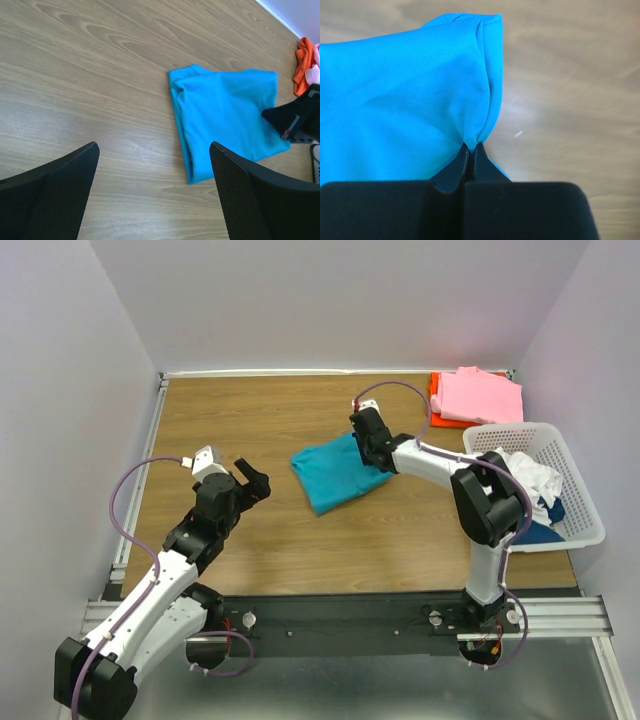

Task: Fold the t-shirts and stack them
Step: Neatly place the folded tshirt to the corner

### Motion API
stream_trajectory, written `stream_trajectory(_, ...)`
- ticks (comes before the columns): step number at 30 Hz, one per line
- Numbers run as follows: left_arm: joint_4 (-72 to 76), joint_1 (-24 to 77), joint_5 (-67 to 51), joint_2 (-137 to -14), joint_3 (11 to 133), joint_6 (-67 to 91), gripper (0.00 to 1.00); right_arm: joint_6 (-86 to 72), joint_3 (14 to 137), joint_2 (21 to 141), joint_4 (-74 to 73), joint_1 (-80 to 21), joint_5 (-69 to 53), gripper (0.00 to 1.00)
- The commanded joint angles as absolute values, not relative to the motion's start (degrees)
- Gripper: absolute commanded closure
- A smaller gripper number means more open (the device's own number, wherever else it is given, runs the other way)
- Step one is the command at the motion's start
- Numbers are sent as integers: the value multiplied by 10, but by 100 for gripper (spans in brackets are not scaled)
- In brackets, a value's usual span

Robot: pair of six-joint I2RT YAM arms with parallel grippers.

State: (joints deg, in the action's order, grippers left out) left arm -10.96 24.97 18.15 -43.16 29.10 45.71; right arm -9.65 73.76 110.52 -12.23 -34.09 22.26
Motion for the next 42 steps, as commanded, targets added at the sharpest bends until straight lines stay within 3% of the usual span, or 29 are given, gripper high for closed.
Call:
stream_trajectory(1,-122,248,218,-432,295,467,2,51,802,1138,-127,-327,333,99)
stream_trajectory(3,-126,248,225,-433,295,472,2,63,832,1165,-128,-318,402,99)
stream_trajectory(13,-129,245,265,-445,306,488,2,140,1011,1264,-128,-250,515,99)
stream_trajectory(28,-149,240,344,-460,345,492,2,277,1238,1347,-126,-151,475,99)
stream_trajectory(42,-200,236,377,-460,379,527,2,290,1320,1336,-124,-106,432,99)
